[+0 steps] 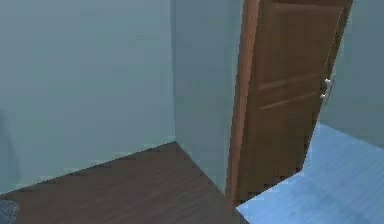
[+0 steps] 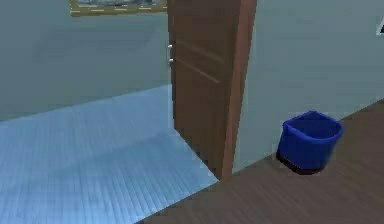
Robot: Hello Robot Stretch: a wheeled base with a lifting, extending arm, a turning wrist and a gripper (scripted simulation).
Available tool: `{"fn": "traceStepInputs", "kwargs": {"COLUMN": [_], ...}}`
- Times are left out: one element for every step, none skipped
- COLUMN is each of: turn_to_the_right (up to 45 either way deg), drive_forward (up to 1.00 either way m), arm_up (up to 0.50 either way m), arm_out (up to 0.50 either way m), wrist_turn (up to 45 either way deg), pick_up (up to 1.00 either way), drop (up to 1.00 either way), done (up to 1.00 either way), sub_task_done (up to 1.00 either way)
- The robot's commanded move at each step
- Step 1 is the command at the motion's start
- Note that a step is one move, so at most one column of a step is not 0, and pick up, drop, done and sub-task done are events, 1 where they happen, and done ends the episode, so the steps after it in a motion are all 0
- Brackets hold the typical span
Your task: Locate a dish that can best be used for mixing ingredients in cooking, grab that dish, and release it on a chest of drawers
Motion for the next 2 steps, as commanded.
{"fn": "traceStepInputs", "kwargs": {"turn_to_the_right": [45.0,45.0], "drive_forward": [0.00,0.00], "arm_up": [0.00,0.00], "arm_out": [0.00,0.00], "wrist_turn": [0.0,0.0], "pick_up": [0.00,0.00], "drop": [0.00,0.00], "done": [0.00,0.00], "sub_task_done": [0.00,0.00]}}
